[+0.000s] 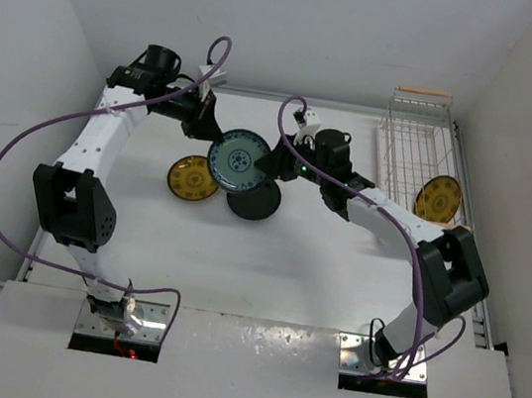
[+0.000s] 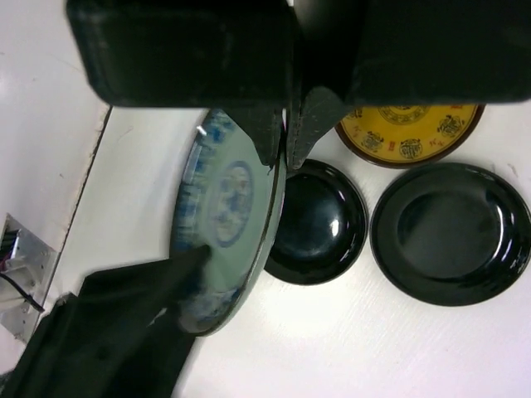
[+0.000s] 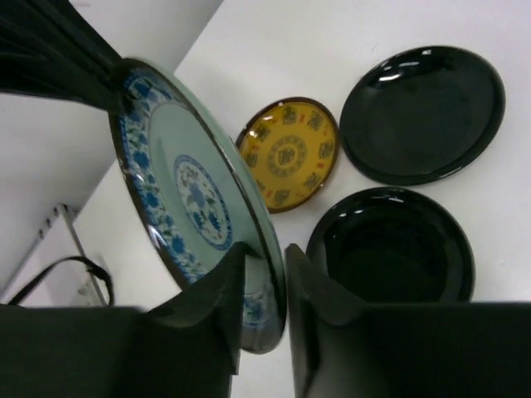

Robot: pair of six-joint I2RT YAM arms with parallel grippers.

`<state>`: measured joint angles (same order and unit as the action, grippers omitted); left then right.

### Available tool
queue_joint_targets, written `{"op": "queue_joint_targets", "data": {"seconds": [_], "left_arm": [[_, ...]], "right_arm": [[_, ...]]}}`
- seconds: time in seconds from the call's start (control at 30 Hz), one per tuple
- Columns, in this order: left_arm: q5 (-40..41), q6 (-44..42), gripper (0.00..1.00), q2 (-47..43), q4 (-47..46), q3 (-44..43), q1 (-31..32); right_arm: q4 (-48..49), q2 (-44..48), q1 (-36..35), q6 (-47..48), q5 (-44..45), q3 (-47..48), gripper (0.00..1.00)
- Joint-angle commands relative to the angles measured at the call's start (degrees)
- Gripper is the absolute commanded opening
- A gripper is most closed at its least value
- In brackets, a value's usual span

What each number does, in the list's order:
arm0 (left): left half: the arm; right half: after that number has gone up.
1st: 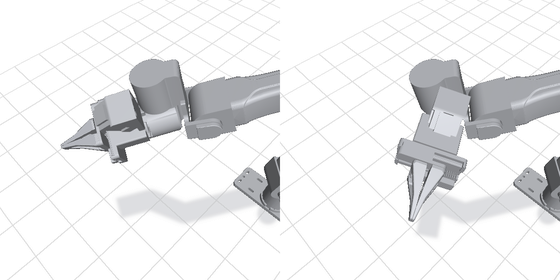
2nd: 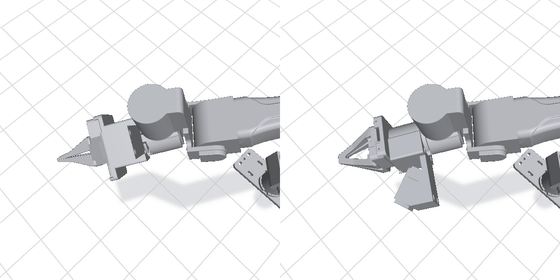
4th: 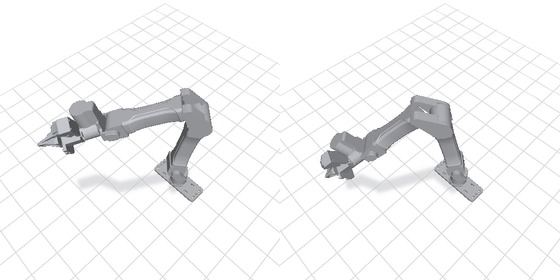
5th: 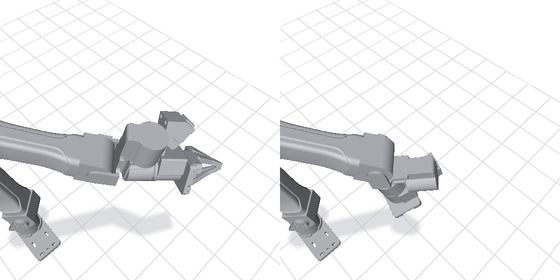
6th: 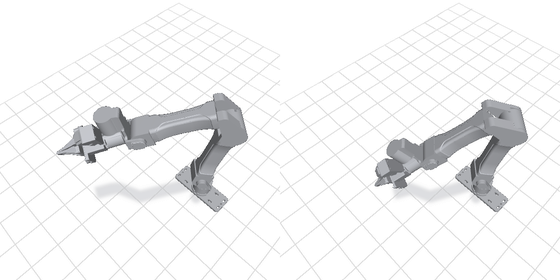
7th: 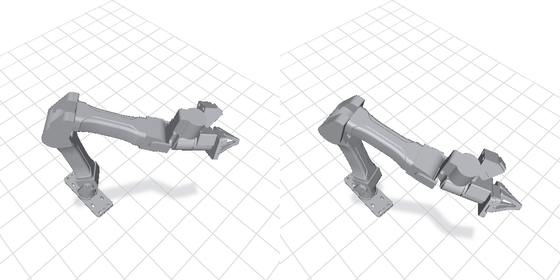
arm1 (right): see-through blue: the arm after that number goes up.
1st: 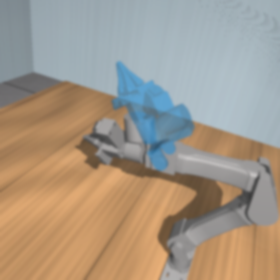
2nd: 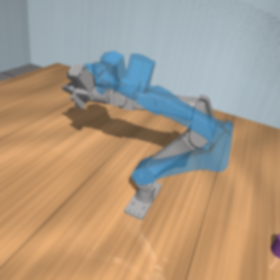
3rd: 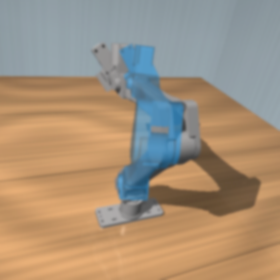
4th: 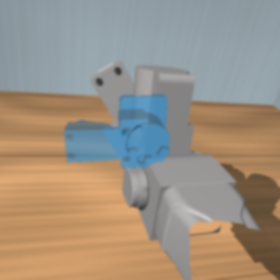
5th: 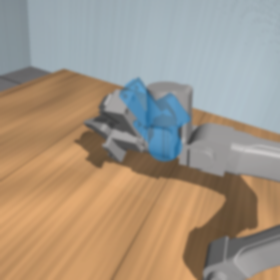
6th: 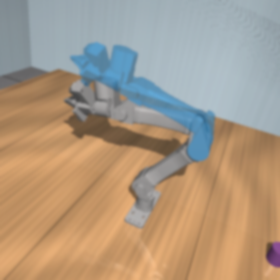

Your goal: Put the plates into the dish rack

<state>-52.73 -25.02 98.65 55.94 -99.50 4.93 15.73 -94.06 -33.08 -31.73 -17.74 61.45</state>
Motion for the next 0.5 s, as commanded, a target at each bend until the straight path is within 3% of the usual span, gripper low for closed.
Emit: {"op": "queue_joint_targets", "data": {"seconds": [0.0,0.07,0.1,0.2,0.23,0.3,0.47], "left_arm": [[-2.74,0.57,0.0,0.05,-0.4,-1.04,0.87],[1.56,2.86,0.02,0.05,-1.89,-1.04,0.87],[3.67,3.48,0.27,0.75,-2.59,-1.57,0.87],[13.68,6.9,0.83,1.98,-3.21,-2.36,0.87],[16.84,9.52,0.93,1.98,-3.82,-3.84,0.87],[25.98,11.56,0.99,2.6,-4.44,-4.91,0.87],[47.05,15.61,0.99,3.82,-6.37,-5.44,-0.36]], "right_arm": [[5.97,-0.16,-0.58,-4.04,-2.39,2.1,0.2],[6.77,1.33,-0.49,-3.87,-0.64,0.52,0.0],[7.56,2.55,-0.41,-3.26,1.02,-0.62,0.0],[6.35,6.86,0.38,-0.2,5.42,-2.91,0.0],[5.55,7.92,0.91,0.34,7.43,-3.35,0.0],[1.6,12.75,2.92,4.37,12.18,-3.53,0.0],[-15.27,20.66,9.24,16.32,26.31,1.56,0.0]]}}
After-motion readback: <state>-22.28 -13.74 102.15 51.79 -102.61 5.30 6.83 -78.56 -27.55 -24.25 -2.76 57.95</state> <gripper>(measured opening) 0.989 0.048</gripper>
